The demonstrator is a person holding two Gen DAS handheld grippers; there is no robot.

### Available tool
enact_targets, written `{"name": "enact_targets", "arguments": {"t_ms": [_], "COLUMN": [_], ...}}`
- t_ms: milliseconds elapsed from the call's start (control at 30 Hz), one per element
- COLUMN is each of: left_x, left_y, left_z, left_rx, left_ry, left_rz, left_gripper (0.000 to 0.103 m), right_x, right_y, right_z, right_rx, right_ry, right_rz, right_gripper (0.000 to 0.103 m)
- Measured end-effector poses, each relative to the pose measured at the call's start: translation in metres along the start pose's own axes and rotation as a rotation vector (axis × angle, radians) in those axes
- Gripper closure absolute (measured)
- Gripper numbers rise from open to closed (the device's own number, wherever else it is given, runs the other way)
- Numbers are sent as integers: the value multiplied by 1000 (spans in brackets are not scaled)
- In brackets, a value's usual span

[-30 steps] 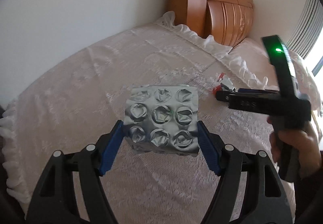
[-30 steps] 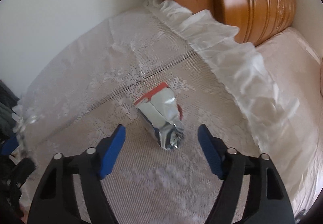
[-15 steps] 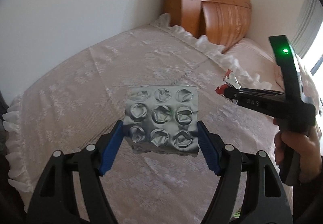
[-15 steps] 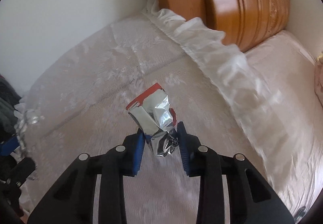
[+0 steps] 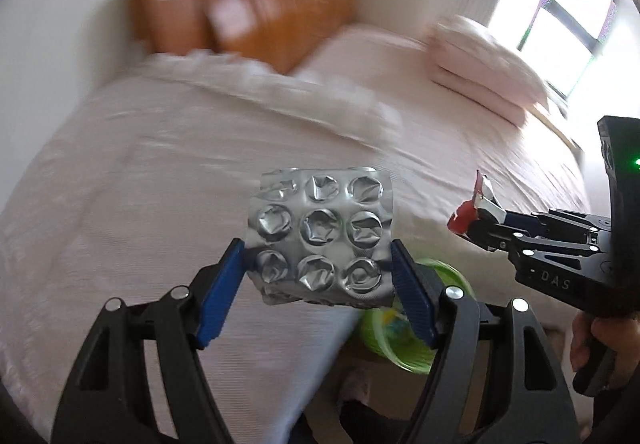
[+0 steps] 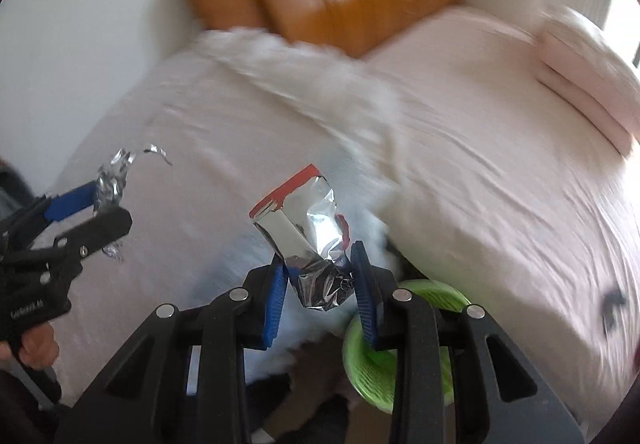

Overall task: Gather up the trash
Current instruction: 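Carry both foil pieces to the wastebasket and open both tools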

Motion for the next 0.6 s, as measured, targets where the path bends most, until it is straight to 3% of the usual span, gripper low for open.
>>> {"name": "enact_targets", "arguments": {"t_ms": [100,233,400,600], "left_x": [63,143,200,235], "left_y": [15,44,75,93], "left_z": [-8,-30,-54,-63], "left_rx": [-44,-112,-192,-243], "left_ry": [96,234,334,369], "left_rz": [-93,-160,-165,-161], "left_gripper": [34,34,34,34], "right_x": [47,104,147,177], "right_y": [-22,-38,-47,-53], "right_z": [-27,-61,-85,-103], "right_rx": [1,-8,-15,-30], "right_ry": [84,187,259,285], "right_rz": [-47,-85,-94,-89], "right_gripper": [71,71,71,71]}}
Point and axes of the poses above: each gripper's, at about its wrist camera, not at the fingertips, and y roughly the way its jaws point, x to its right, z to its top, the point moved 7 cm from there along y, roughly the way its jaws point, and after that the axes turned 10 degrees about z, right-handed, at the moved point
